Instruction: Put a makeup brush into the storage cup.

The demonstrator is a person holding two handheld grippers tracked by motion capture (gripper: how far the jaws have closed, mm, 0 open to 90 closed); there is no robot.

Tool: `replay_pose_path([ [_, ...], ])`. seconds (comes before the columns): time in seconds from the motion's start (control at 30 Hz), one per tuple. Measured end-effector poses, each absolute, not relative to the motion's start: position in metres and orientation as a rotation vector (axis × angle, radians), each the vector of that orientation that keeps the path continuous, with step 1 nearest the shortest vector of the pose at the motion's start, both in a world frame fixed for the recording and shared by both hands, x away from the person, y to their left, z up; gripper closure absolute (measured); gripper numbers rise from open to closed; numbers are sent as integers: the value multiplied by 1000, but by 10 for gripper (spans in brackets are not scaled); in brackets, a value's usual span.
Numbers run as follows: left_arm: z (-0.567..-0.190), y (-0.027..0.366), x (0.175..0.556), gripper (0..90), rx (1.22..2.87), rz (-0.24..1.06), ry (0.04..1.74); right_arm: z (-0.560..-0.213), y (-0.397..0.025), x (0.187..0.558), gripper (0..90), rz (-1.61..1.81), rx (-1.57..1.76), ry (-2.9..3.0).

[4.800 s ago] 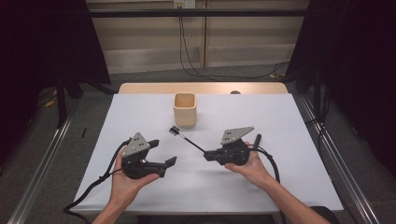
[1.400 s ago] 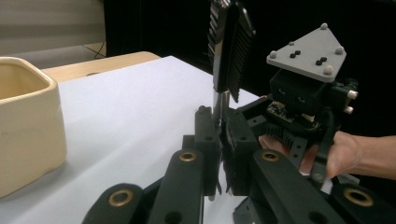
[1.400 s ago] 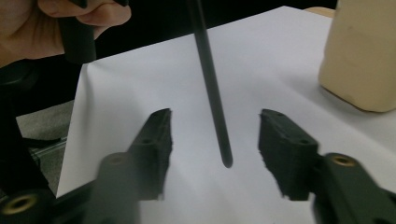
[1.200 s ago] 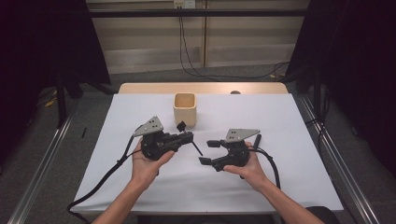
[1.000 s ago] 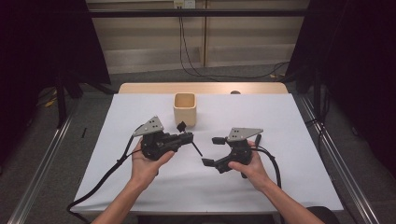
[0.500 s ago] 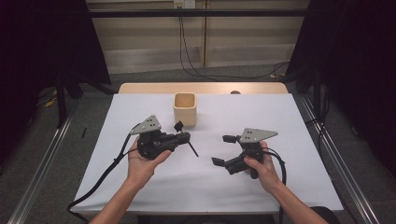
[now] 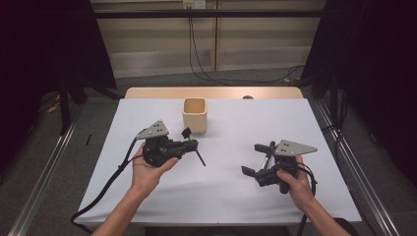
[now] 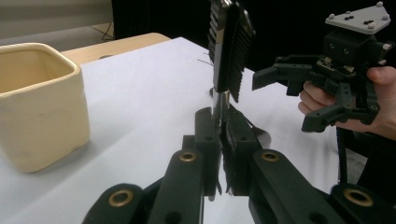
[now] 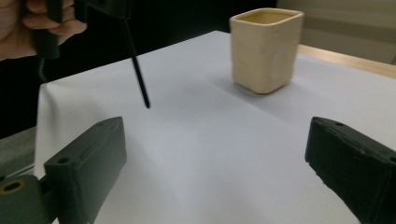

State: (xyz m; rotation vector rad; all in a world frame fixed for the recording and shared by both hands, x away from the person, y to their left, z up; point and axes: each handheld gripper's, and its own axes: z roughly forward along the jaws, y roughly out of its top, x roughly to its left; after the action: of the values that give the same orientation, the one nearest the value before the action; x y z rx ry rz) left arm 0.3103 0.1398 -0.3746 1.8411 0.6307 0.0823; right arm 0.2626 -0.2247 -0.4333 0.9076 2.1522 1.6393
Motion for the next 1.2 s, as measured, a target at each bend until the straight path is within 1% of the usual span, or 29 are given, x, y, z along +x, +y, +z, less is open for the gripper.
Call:
replay_pose_path([
  [0.3,-370,146,313,858,1864,77,624,-440,-248,248,34,1598,972,2038],
  [0.47,-370,148,316,858,1868,83,633,-439,-261,239,0,1565,1013,1962],
  [0.77,-362,159,326,858,1846,129,675,-440,-278,229,0,1545,1056,1925],
  [0.97,-351,165,324,858,1830,170,693,-442,-289,220,0,1505,1096,1881],
  [1.2,-340,169,336,857,1812,211,707,-448,-296,214,0,1479,1127,1820],
])
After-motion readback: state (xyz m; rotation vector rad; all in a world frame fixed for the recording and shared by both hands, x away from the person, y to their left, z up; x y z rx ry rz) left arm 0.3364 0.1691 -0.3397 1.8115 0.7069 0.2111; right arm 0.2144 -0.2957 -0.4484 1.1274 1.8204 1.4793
